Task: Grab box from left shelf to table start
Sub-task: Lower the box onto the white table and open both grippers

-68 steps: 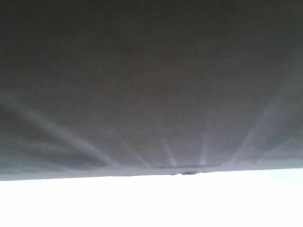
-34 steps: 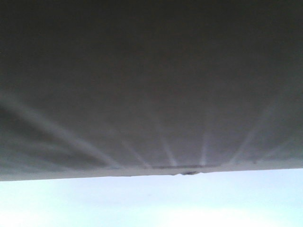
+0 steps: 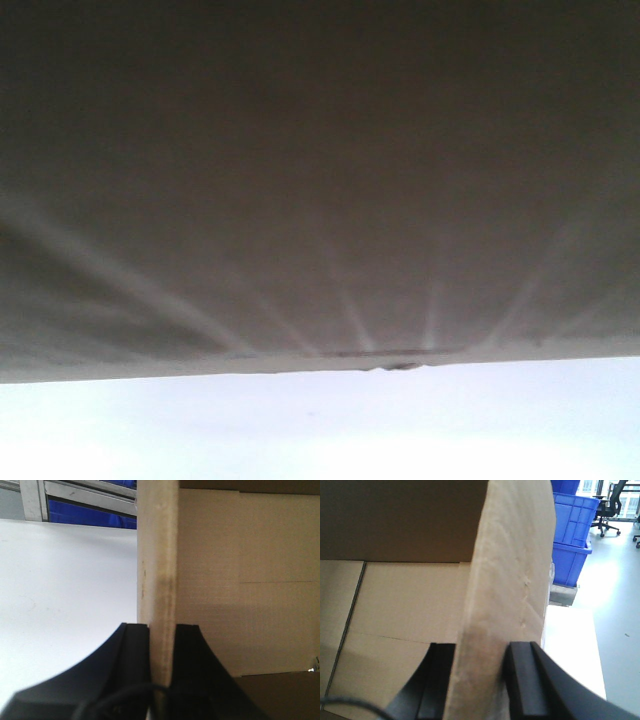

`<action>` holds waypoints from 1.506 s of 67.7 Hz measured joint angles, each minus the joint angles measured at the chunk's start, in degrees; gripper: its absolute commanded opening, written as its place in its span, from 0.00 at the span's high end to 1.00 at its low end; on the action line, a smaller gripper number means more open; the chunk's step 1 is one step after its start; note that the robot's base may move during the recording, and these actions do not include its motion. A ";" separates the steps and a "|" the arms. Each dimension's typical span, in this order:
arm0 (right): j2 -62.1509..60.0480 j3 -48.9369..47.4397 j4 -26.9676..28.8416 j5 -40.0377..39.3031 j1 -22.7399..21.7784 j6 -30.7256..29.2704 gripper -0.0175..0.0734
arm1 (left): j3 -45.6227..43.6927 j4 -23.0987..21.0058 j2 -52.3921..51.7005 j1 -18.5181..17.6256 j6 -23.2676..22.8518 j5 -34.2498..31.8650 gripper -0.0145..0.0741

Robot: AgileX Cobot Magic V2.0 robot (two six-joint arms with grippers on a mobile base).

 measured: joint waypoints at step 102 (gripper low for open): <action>39.24 -3.88 -0.73 1.69 0.20 -1.19 0.74 | -16.99 7.17 42.84 -0.12 -1.64 0.83 0.95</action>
